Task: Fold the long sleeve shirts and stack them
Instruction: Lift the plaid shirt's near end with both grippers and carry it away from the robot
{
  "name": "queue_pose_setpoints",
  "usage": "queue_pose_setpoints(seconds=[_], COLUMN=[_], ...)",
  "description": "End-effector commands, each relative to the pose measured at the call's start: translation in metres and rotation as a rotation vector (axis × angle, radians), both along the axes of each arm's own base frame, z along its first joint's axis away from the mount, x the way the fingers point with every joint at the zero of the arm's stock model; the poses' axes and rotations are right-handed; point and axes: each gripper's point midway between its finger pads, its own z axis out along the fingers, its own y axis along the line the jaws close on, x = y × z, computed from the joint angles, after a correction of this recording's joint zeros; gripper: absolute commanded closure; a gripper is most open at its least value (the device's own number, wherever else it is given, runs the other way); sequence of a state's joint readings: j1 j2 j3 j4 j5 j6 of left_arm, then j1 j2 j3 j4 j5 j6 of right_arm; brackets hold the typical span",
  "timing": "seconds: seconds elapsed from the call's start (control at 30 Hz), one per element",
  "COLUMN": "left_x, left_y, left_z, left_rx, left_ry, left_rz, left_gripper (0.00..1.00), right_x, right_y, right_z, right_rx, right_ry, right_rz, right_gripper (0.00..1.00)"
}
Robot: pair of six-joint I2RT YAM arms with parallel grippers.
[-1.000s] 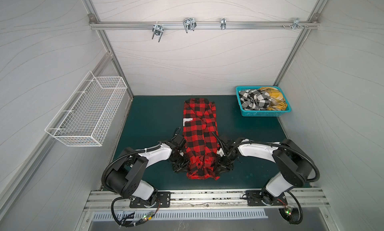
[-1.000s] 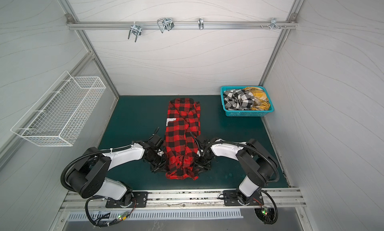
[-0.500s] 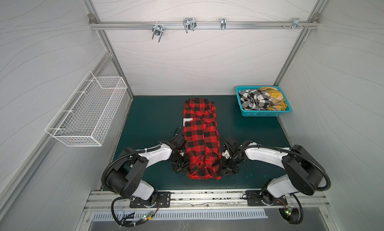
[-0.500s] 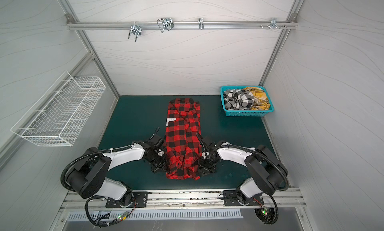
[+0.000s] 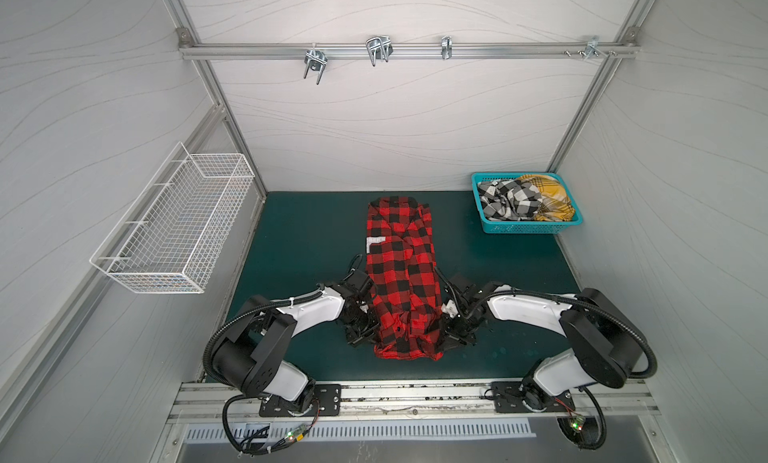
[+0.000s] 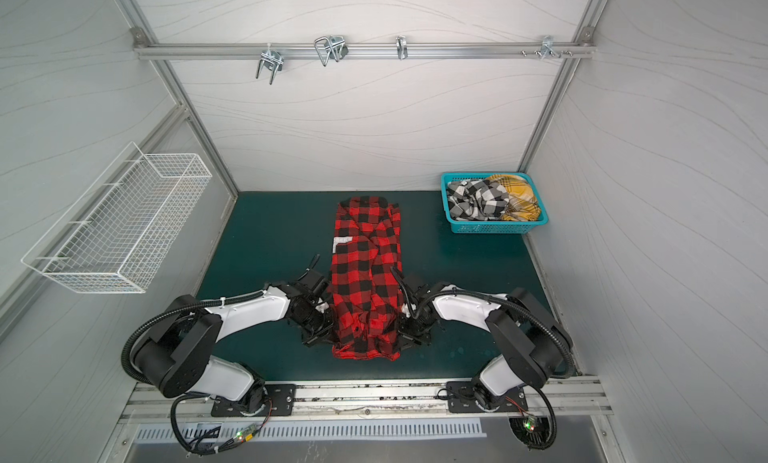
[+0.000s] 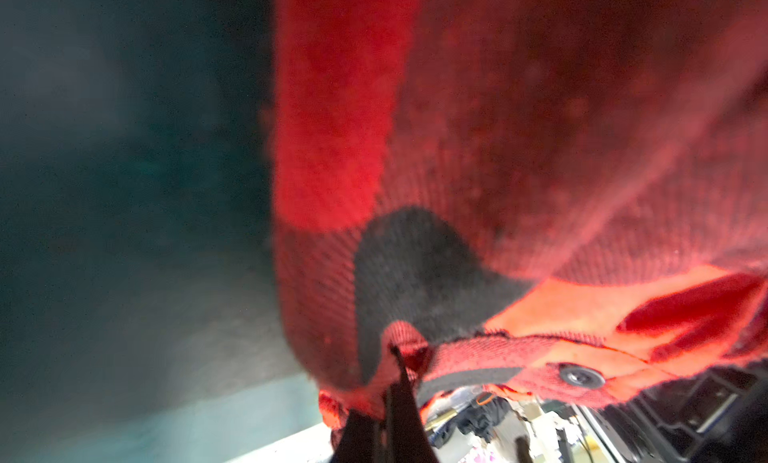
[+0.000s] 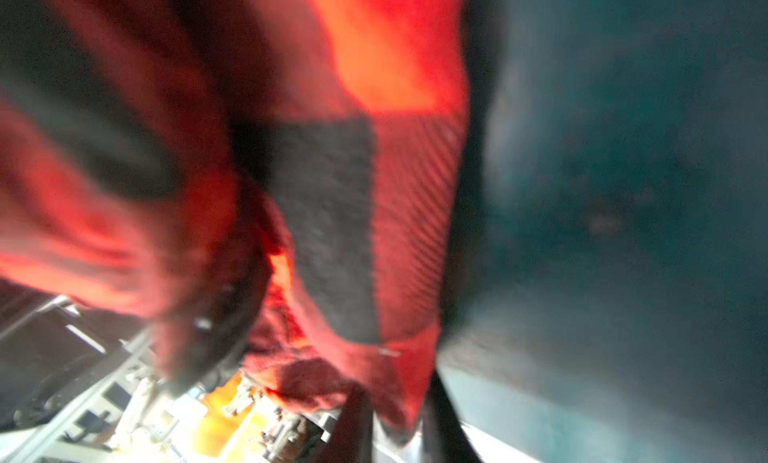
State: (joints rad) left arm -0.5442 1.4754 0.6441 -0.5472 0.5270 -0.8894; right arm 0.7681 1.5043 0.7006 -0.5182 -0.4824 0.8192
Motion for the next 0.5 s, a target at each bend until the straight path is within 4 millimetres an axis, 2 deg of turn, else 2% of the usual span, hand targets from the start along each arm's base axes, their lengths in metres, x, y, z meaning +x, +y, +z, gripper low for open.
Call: queue_pose_setpoints(seconds=[0.0, 0.07, 0.27, 0.47], left_x=[0.007, 0.006, -0.006, -0.025], left_y=[0.005, 0.006, 0.011, 0.019], left_z=[0.003, 0.004, 0.007, 0.028], left_rx=[0.047, 0.045, 0.035, 0.011], left_ry=[-0.039, -0.042, -0.032, -0.06], left_rz=[-0.022, -0.02, -0.025, -0.02], left_gripper=[1.0, 1.0, 1.0, 1.0], right_x=[0.01, 0.008, -0.014, -0.037], right_y=[0.002, 0.003, -0.001, -0.007], right_z=[0.01, 0.012, 0.02, 0.032], right_rx=[-0.005, 0.002, -0.016, -0.008], right_ry=[-0.071, -0.077, -0.089, -0.077], right_rz=[0.035, 0.044, 0.076, 0.065], right_gripper=[0.96, 1.0, 1.0, 1.0])
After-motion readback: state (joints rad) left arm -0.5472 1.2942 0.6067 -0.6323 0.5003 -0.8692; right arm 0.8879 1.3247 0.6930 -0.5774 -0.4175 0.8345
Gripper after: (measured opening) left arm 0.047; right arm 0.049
